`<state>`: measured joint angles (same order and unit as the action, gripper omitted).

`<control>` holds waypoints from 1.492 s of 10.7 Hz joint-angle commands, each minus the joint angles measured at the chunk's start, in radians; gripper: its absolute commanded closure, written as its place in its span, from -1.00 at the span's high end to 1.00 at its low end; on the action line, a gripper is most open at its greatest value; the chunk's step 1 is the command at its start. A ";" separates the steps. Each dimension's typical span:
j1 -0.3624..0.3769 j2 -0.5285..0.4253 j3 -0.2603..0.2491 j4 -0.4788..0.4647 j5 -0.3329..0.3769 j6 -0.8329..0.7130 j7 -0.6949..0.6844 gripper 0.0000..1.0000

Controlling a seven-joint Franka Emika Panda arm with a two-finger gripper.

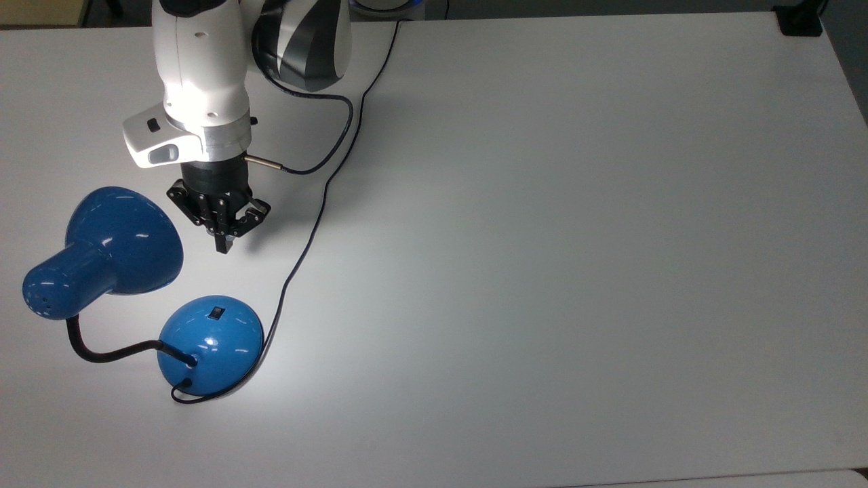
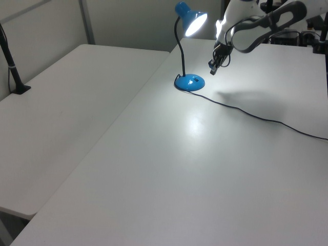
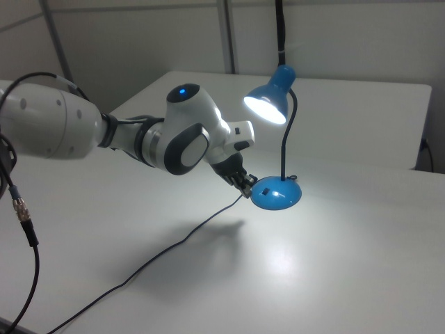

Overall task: Turn off the lamp
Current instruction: 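Press the switch on the lamp base with the closed gripper fingers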

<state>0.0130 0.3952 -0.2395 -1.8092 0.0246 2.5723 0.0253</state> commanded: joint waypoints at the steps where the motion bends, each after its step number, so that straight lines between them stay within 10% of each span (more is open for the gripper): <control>1: 0.005 0.080 -0.004 0.072 0.000 0.037 0.070 -1.00; 16: 0.005 0.280 -0.004 0.252 0.021 0.134 0.144 -1.00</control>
<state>0.0064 0.6412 -0.2386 -1.5809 0.0419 2.6896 0.1588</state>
